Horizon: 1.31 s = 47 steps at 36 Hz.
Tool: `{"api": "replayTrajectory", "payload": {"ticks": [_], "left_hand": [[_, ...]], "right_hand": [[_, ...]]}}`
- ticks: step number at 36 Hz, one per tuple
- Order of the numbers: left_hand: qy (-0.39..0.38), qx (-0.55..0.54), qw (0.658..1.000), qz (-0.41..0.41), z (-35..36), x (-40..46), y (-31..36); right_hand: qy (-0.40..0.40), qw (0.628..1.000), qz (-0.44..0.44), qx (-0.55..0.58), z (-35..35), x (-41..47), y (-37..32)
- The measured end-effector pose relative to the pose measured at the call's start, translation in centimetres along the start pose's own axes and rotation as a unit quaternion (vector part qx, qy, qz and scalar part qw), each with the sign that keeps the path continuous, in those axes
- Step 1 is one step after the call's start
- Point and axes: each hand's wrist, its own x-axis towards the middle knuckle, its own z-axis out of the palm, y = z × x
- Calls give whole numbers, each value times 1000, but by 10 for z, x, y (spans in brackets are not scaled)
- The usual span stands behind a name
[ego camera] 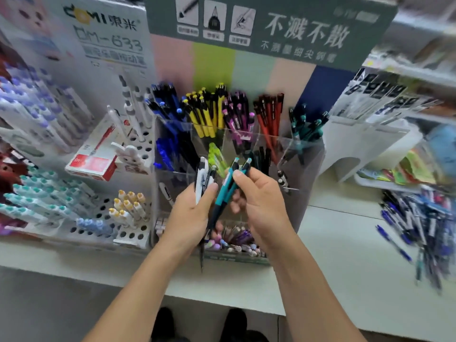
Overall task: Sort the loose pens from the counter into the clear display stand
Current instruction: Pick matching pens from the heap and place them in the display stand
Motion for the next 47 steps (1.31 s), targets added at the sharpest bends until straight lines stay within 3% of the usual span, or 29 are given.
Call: {"api": "replayTrajectory", "payload": {"ticks": [4, 7, 13, 15, 19, 21, 23, 27, 32, 37, 40, 43, 47], "left_hand": [[5, 59, 995, 86, 10, 10, 16], [-10, 77, 989, 125, 26, 21, 37], [-62, 18, 995, 81, 41, 44, 66], [-87, -6, 993, 76, 42, 47, 70], [-106, -39, 991, 66, 50, 48, 73], [-101, -58, 991, 59, 57, 50, 72], [-87, -84, 991, 56, 63, 51, 72], [-70, -118, 989, 54, 70, 53, 68], [-92, -148, 983, 52, 70, 49, 66], [-68, -143, 982, 108, 80, 42, 66], [-49, -110, 984, 133, 88, 40, 62], [-33, -63, 991, 117, 95, 46, 58], [-77, -67, 993, 59, 100, 49, 62]], "right_hand": [[44, 996, -75, -22, -5, -5, -17], [102, 990, -86, 46, -15, -2, -28], [215, 957, -140, 136, -57, 5, -62], [296, 929, -216, 60, -82, 6, -79], [414, 827, -351, -146, -121, 20, -105], [409, 811, -361, -211, -125, 40, -107], [372, 824, -324, -278, -121, 59, -104], [221, 833, -260, -435, -109, 76, -94], [173, 833, -186, -492, -114, 75, -100], [146, 884, -136, -423, -119, 71, -95], [188, 912, -151, -332, -118, 65, -89], [242, 918, -146, -278, -116, 59, -83], [177, 923, -118, -321, -100, 55, -70]]}}
